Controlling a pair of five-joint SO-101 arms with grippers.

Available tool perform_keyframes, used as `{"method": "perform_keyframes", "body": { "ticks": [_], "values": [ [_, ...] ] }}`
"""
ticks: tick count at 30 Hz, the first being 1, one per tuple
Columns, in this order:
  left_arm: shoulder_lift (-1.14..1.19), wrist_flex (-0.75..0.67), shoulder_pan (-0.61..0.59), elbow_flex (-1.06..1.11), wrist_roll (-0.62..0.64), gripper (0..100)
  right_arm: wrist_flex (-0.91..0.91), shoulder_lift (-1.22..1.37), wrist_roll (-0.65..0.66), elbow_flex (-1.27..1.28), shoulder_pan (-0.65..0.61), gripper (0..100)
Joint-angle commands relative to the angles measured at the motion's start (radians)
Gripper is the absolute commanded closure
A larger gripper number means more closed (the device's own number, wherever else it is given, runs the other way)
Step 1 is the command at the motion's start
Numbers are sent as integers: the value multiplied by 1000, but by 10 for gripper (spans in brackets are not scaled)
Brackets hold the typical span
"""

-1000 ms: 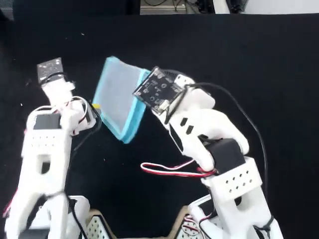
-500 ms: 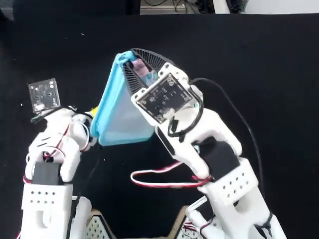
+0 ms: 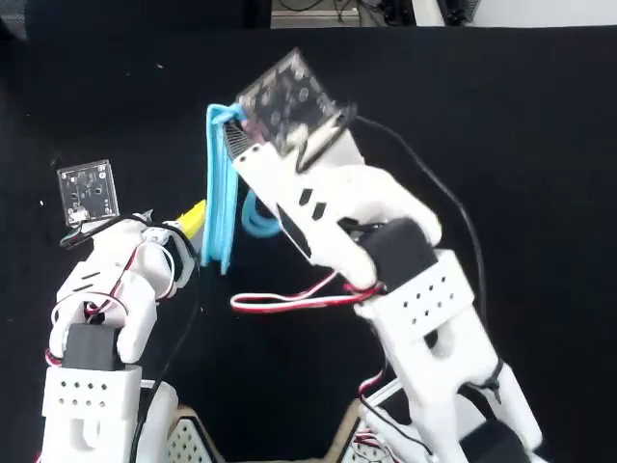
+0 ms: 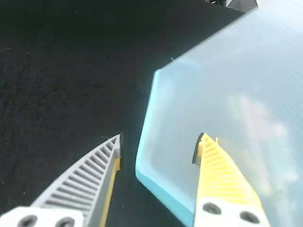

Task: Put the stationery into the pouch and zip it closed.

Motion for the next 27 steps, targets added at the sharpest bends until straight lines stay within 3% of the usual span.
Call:
{"method": "perform_keyframes", "body": {
  "ticks": [1,10,15,21,27],
  "values": [
    [-14,-18,15,-8,-5,746,196,79,-38,-228,-25,988],
    [-14,-5,16,-12,-5,744,279,308,-31,-552,-133,988],
    [-14,9,108,-10,-60,746,313,341,-29,-622,-169,988],
    [-15,15,177,1,-97,745,554,314,190,-621,-167,988],
    [-15,15,243,1,-98,744,614,260,230,-618,-169,988]
  ]
}}
